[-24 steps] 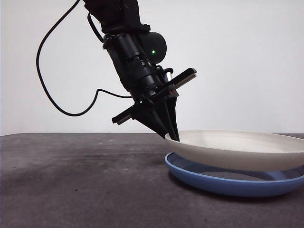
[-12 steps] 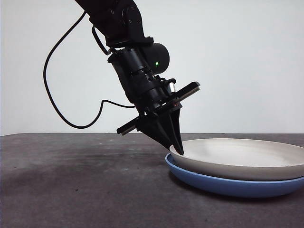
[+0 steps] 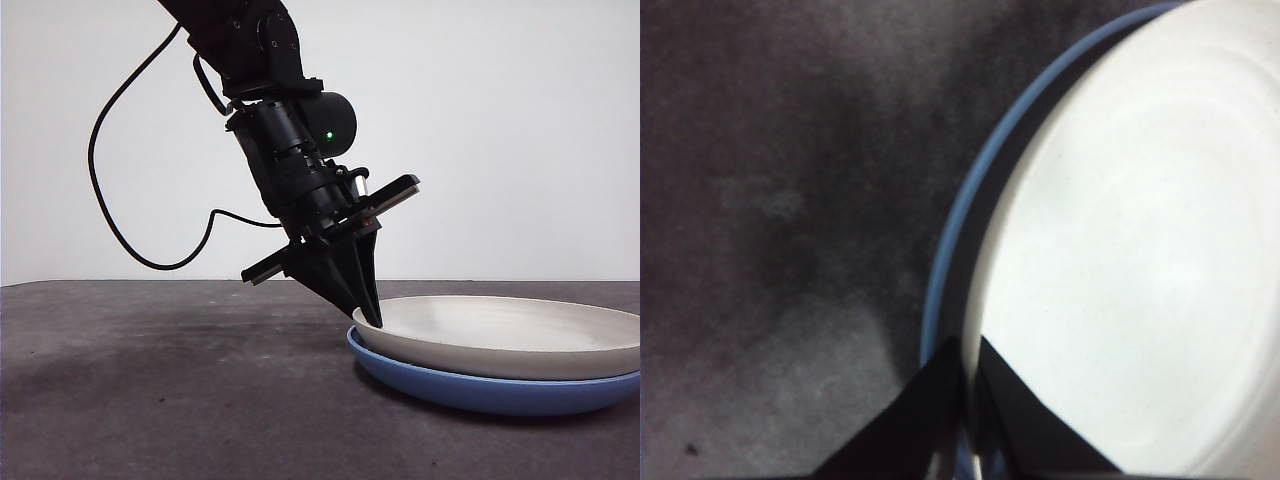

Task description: Pick up the white plate, put it on the blue plate, put it on desk

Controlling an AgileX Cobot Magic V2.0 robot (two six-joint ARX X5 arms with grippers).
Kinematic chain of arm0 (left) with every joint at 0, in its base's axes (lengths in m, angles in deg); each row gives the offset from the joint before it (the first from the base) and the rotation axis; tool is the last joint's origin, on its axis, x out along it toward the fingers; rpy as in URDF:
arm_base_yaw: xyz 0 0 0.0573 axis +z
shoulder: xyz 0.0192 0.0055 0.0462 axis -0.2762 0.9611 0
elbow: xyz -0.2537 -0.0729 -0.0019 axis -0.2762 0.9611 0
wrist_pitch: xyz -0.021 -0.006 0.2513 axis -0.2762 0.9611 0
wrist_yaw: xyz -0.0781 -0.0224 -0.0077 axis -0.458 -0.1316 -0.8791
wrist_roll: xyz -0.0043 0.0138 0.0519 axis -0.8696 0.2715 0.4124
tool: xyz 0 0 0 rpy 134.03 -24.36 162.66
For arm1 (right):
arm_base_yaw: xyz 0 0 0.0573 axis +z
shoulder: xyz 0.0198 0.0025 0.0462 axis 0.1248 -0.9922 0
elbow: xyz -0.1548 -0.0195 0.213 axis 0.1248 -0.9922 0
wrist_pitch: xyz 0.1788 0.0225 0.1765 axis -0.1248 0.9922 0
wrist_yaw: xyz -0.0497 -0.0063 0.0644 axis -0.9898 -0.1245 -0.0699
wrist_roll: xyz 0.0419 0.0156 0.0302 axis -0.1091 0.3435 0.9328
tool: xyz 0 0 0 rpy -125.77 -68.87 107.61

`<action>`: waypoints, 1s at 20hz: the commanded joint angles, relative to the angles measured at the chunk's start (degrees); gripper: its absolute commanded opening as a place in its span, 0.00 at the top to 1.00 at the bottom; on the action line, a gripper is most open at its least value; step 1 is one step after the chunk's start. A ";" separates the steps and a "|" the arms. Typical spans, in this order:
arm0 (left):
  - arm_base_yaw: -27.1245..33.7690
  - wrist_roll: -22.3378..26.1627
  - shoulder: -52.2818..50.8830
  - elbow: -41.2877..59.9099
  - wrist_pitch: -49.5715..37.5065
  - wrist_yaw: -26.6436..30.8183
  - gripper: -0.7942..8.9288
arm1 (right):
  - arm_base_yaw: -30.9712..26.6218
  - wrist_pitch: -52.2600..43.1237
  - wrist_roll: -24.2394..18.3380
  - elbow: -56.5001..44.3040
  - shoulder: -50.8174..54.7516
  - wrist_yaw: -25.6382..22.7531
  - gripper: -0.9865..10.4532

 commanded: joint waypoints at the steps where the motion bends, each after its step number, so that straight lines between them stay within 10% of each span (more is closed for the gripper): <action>1: -0.35 0.13 1.22 -2.19 1.22 0.33 0.87 | 0.15 -0.24 -0.63 1.01 -0.26 0.07 0.42; 7: -0.20 1.75 1.22 -9.90 6.58 0.33 0.46 | 0.15 -0.24 -0.63 1.01 -0.26 0.07 0.42; 20: -0.31 13.49 -6.73 -26.05 30.38 0.33 0.43 | 0.13 0.24 0.13 0.98 -0.83 -0.37 0.41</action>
